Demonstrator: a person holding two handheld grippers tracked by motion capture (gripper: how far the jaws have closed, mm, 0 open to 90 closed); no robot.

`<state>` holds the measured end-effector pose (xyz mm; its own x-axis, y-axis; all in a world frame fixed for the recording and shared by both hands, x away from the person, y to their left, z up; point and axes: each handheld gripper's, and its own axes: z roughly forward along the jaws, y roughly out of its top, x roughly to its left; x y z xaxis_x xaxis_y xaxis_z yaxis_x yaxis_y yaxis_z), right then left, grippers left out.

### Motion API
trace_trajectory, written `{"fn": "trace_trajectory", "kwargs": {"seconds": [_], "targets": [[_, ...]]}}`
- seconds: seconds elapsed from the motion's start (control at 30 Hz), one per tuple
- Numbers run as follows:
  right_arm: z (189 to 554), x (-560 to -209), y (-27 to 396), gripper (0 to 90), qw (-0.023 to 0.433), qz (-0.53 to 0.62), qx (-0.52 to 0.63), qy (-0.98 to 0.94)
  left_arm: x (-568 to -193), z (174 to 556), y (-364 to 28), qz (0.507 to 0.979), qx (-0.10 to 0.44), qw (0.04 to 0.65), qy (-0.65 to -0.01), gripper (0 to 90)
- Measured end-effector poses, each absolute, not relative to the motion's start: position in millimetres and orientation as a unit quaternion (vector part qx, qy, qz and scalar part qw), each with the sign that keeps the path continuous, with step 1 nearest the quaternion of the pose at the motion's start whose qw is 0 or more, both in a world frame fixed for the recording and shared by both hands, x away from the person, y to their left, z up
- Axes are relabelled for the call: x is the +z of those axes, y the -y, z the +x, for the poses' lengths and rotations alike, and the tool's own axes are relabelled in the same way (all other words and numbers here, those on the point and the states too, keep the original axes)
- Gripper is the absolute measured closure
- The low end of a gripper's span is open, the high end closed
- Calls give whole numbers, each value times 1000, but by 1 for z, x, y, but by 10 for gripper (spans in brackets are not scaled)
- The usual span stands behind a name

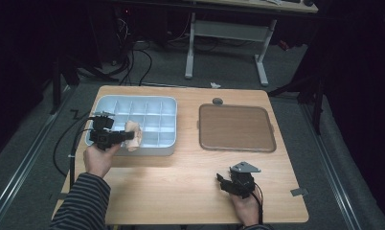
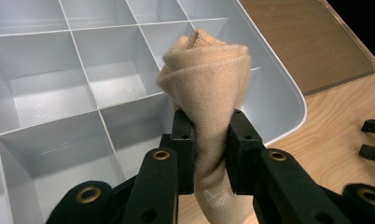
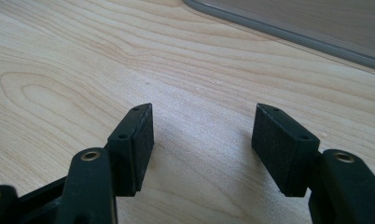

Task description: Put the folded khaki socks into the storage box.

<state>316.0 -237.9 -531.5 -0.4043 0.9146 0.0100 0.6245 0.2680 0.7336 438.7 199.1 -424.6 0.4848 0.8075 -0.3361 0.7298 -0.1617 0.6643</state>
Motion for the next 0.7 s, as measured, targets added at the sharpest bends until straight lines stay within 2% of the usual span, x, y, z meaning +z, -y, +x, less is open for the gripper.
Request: {"fn": "trace_trajectory", "kwargs": {"seconds": [0.7], "targets": [[316,-532,237,384,218,501,334,-768,-431,459,-196,766,47,385,-512,758]]}}
